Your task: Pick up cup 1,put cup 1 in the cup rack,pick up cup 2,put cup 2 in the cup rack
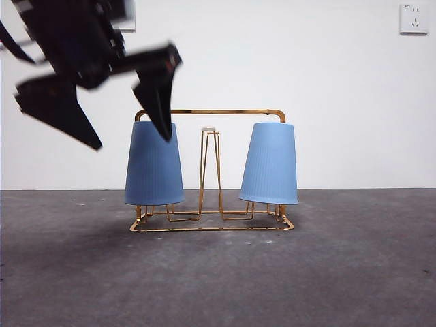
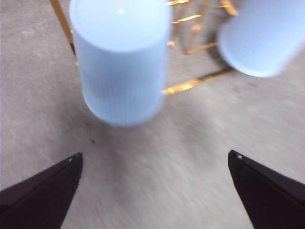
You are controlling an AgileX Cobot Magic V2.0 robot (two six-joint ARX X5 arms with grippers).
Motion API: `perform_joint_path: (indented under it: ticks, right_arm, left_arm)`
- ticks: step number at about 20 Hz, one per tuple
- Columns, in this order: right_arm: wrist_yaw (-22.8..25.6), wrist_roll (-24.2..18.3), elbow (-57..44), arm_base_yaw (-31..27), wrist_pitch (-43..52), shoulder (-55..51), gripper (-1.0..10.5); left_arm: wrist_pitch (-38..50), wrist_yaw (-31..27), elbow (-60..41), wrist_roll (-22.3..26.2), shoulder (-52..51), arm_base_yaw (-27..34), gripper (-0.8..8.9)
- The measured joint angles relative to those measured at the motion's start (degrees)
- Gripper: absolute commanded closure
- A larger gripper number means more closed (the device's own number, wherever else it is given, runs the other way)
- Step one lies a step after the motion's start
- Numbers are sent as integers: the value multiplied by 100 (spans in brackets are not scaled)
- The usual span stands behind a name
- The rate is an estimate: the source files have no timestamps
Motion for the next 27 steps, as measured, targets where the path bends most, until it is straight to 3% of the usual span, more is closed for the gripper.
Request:
perform_joint_path:
  ticks: [7,13,17,23,27]
  right_arm:
    - [0,85,0,0,-787,85,792]
    - [0,256,0,0,-1766,138,791]
    - [0,380,0,0,-2192,142,792]
    - [0,503,0,0,-2345,144,792]
    - [0,520,0,0,-2345,149,792]
  left_arm:
    - [-1021,1779,0,-304,-1720,-175,220]
    - [-1209,3379,0,-649,-3042,-201,221]
    - [-1209,3624,0,-857,-3497,-203,238]
    - [-1375,3635,0,-942,-3891,-203,448]
    - [-1502,3637,0,-944,-3954,-203,731]
